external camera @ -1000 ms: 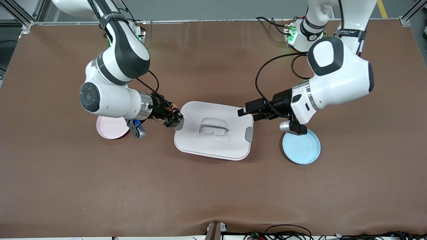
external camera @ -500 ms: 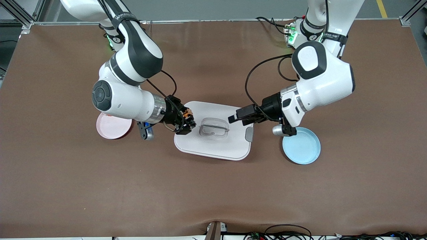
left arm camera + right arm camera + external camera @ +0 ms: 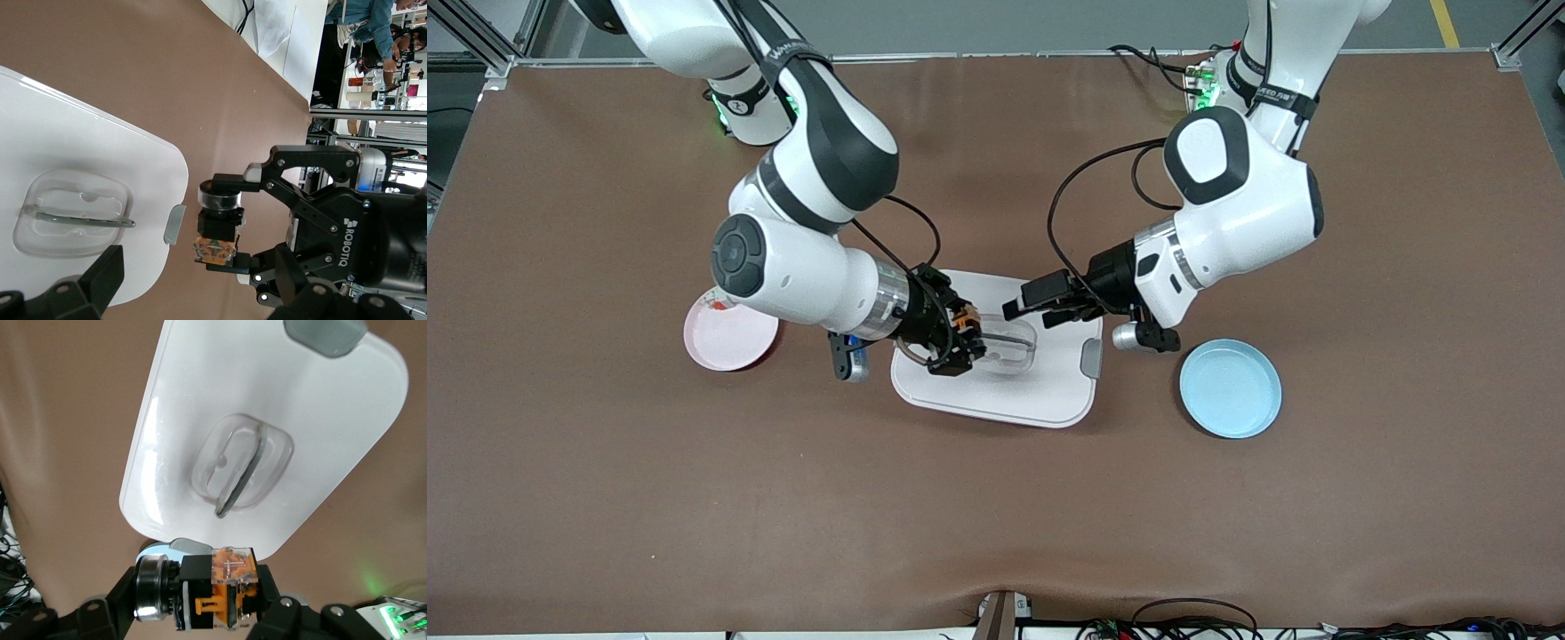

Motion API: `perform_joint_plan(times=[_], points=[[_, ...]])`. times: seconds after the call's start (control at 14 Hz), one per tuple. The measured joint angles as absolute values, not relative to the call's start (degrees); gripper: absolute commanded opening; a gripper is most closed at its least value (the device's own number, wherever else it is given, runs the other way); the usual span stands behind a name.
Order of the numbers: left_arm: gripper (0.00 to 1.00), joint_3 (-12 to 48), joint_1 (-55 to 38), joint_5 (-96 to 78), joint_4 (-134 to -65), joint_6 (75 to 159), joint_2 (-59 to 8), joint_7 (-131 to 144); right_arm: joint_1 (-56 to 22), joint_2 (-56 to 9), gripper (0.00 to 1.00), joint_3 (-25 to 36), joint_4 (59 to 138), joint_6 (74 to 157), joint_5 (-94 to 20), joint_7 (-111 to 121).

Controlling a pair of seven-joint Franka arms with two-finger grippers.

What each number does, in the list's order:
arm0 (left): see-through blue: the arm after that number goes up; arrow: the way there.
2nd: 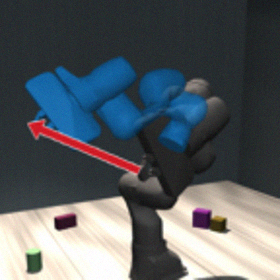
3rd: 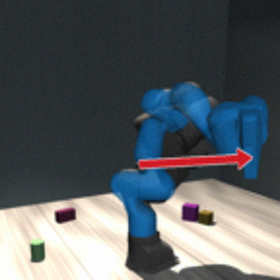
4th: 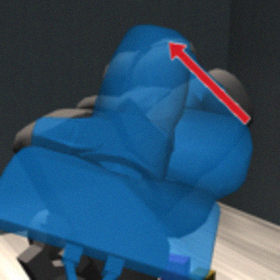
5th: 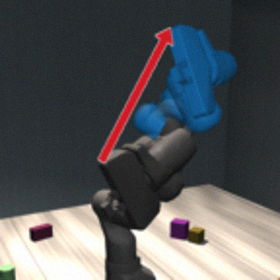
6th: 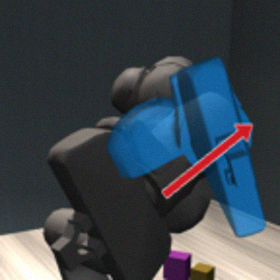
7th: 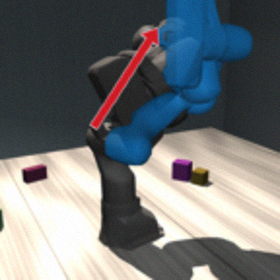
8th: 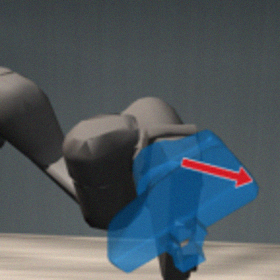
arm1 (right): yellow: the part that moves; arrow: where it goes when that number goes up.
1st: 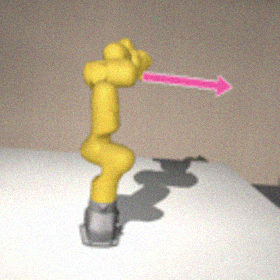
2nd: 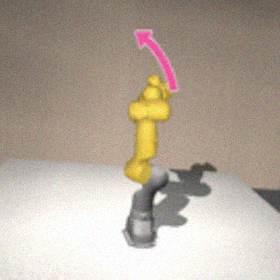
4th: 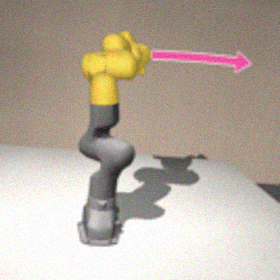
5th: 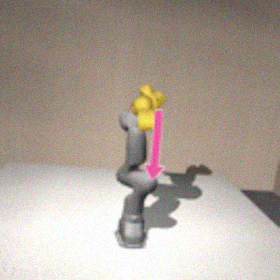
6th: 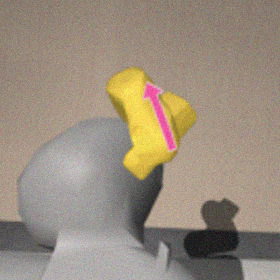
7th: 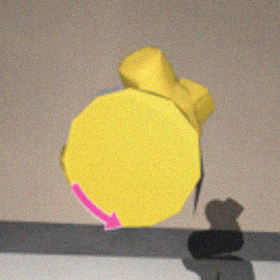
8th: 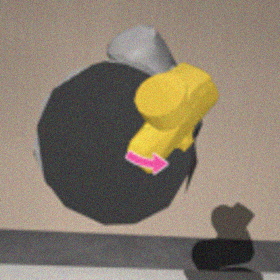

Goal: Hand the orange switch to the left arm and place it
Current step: 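Grasp the orange switch with the left gripper beside the right gripper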

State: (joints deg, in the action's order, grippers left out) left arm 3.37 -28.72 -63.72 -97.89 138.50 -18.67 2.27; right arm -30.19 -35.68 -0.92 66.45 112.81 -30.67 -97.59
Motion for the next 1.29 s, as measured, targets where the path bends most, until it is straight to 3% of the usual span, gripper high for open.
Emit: perform_joint_plan(times=[1.29], points=[[1.00,3.3,-29.5,-63.7,-94.3,143.1,-23.1,-2.5,-33.0,-36.7,0.00,-0.9,65.0,122.6,-30.7,-104.9]])
